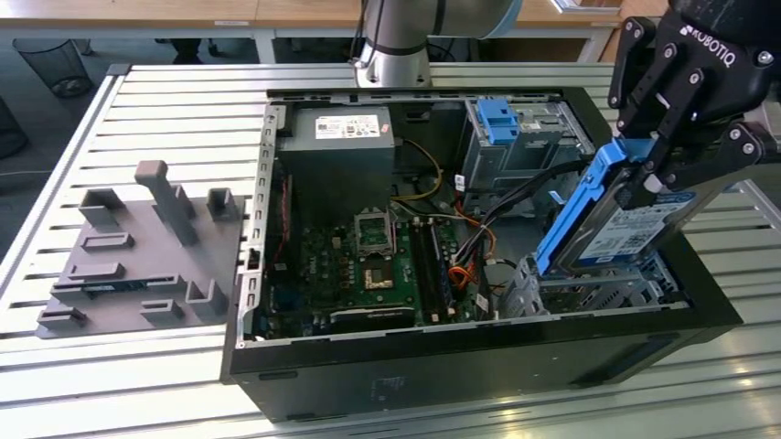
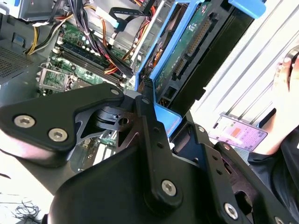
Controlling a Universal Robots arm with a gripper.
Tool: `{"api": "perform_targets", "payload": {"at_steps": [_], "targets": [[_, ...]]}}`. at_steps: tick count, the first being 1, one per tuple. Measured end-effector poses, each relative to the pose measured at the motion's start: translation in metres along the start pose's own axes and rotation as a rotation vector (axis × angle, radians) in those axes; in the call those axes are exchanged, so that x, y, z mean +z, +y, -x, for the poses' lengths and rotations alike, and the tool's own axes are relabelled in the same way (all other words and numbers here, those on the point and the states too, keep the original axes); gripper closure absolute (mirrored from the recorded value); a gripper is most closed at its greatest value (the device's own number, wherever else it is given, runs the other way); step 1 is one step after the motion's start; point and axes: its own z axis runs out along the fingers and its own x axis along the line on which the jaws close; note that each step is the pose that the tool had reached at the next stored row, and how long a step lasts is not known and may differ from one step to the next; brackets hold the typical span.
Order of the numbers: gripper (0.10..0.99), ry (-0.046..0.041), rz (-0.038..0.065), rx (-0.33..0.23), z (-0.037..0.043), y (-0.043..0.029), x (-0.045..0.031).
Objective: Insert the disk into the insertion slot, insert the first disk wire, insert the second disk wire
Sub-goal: 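Insert the disk into the insertion slot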
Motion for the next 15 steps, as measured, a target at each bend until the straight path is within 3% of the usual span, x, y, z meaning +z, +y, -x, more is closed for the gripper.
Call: {"api": "perform_targets", "payload": {"at_steps": [15], "targets": [[0.722,0.0001,0.002,0.005,0.0012,0.0005,0.01]]}}
